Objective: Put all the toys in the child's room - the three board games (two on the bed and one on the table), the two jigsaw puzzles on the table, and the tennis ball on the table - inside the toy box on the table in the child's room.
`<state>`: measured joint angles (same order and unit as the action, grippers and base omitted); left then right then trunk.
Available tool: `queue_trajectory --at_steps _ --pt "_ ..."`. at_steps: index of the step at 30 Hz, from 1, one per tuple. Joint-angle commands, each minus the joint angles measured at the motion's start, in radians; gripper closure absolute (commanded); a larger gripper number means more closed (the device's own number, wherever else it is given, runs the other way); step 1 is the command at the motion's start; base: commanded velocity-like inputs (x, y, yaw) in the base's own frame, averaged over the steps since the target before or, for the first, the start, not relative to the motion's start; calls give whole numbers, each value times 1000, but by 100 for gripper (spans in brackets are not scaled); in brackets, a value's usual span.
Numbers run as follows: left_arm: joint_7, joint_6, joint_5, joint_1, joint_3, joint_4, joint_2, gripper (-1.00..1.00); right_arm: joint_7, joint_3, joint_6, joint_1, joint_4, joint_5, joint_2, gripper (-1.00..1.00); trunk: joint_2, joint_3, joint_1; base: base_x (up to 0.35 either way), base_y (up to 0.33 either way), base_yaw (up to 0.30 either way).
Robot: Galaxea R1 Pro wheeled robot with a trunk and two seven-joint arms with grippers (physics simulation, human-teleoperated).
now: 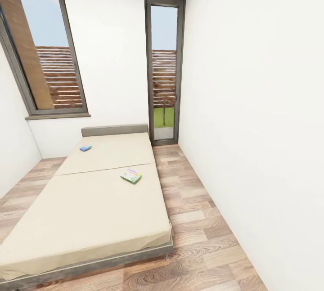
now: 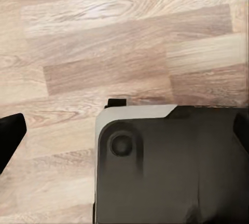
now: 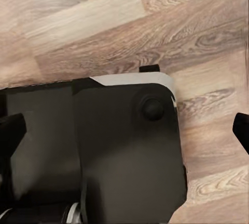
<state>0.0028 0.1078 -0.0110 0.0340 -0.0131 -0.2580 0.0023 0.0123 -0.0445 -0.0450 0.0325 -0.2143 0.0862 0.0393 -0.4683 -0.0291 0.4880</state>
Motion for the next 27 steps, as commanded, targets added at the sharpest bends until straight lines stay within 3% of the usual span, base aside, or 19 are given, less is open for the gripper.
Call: queue_trajectory --at_steps 1,2,8,15,22,27 --pt "0 2 -2 26 -1 -10 0 -100 2 -10 6 11 -6 26 0 -100 5 1 -4 0 0 0" --pt "0 1 -2 54 -1 -16 -1 -100 7 -19 26 34 -14 55 -3 -100 12 4 -7 0 0 0" --pt "0 5 2 125 0 -23 -6 -100 47 -38 77 98 -24 124 -12 -100 54 23 -30 0 0 0" --pt "-1 26 8 139 14 -5 -6 -100 83 -60 58 110 -20 141 -11 -100 68 29 -38 0 0 0" --pt "-12 27 12 141 22 52 -14 -100 90 -58 -49 110 -6 140 -5 -100 68 29 -38 0 0 0" --pt "-15 28 10 141 33 60 -10 -100 90 -56 -72 109 0 132 -2 -100 68 29 -38 0 0 0"
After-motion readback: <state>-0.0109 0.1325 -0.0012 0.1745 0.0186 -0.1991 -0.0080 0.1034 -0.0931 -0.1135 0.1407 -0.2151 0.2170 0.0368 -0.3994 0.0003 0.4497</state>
